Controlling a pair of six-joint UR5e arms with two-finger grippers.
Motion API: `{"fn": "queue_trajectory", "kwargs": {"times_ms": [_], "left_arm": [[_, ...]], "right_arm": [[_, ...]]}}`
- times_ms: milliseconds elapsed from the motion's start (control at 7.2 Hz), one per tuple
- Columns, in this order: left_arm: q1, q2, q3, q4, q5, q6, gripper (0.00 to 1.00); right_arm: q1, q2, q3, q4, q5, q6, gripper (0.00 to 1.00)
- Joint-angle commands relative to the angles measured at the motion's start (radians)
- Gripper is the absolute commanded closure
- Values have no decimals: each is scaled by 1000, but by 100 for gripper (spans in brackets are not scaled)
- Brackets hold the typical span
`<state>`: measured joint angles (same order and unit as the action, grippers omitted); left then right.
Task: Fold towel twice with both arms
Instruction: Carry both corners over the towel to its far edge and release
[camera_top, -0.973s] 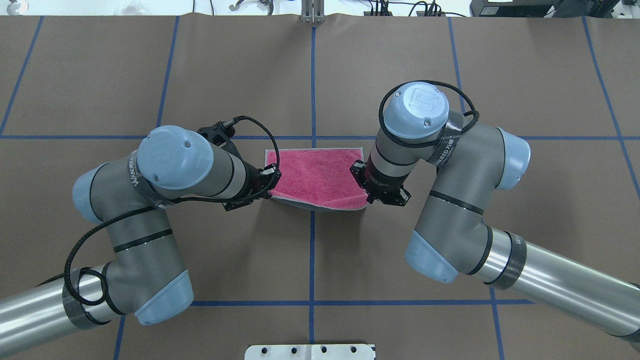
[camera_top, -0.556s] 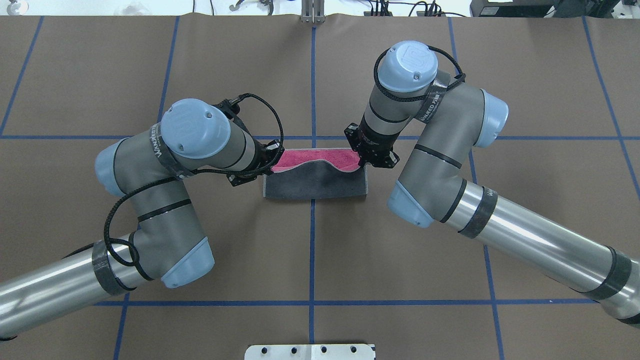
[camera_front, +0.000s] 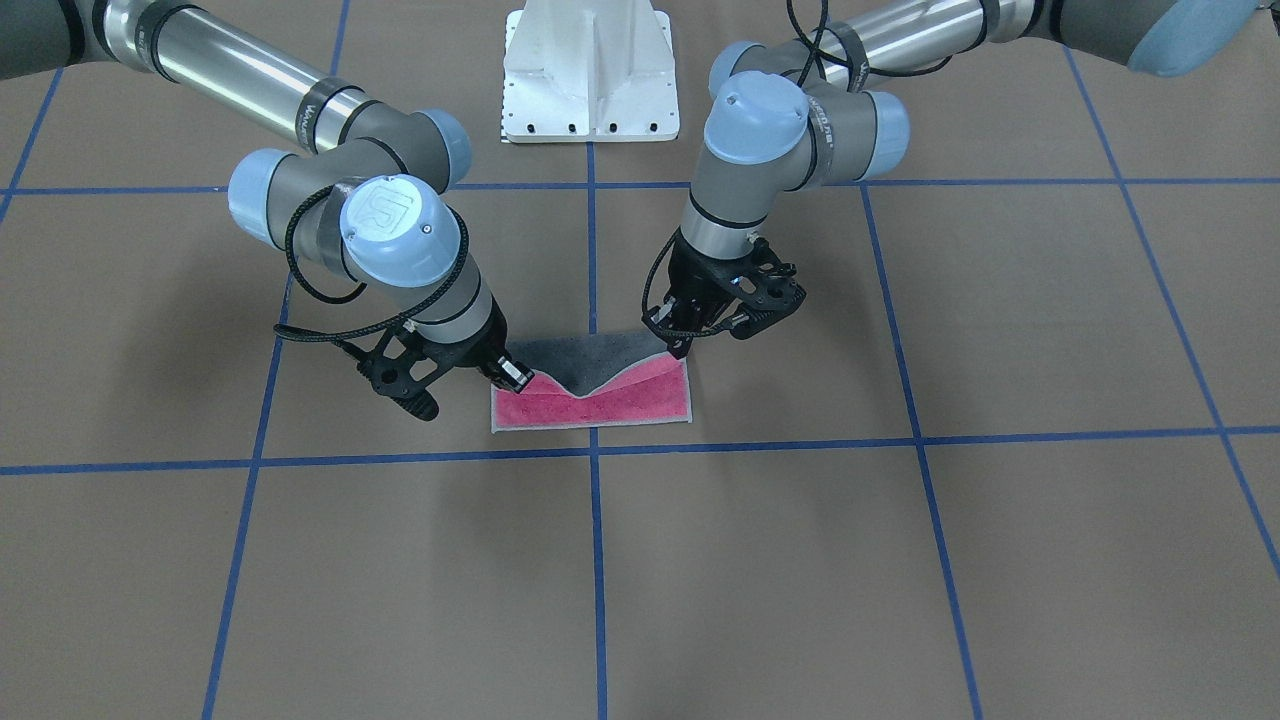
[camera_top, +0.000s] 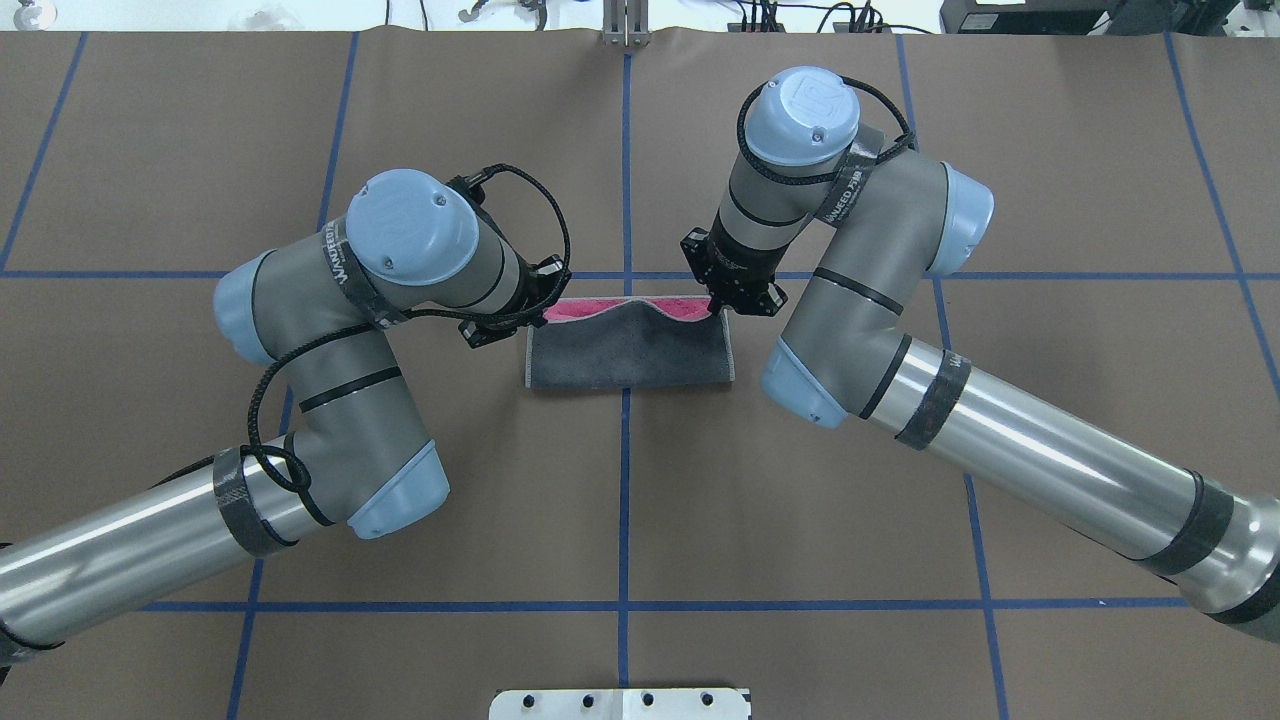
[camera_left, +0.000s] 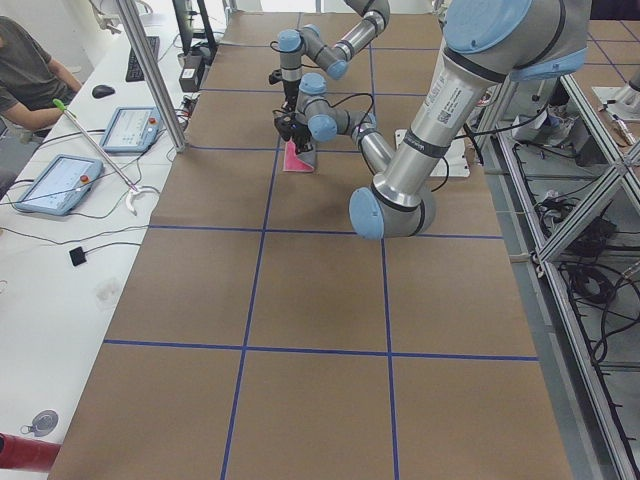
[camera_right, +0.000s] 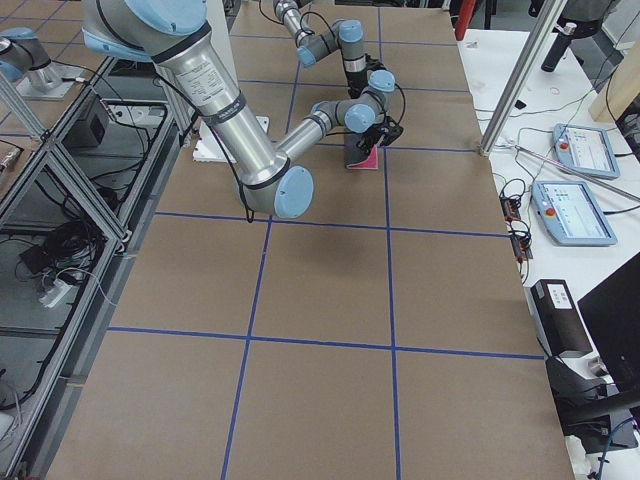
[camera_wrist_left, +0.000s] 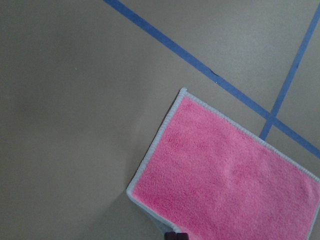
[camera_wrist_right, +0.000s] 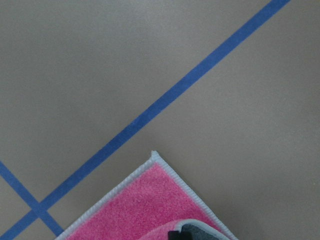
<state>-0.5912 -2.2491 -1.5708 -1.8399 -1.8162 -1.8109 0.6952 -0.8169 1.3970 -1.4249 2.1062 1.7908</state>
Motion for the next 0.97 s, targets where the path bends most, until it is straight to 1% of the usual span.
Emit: {"fn": "queue_trajectory", "kwargs": {"times_ms": [0, 278, 417, 556, 695, 834], "left_arm": [[-18, -18, 66, -57, 0, 2, 100], [-21, -18, 71, -64, 0, 4, 100], [-21, -18, 72, -64, 0, 5, 100], [-21, -18, 72, -64, 0, 5, 100], [-21, -17, 72, -64, 0, 5, 100], [-21, -15, 72, -64, 0, 7, 54]], "right_arm": [[6, 10, -21, 3, -2, -4, 100], [6, 10, -24, 17, -9, -4, 100], [6, 10, -41, 46, -12, -2, 98], [7, 12, -50, 56, -17, -2, 79], [15, 12, -53, 58, -17, -2, 68], [21, 15, -59, 58, -17, -2, 51]]}}
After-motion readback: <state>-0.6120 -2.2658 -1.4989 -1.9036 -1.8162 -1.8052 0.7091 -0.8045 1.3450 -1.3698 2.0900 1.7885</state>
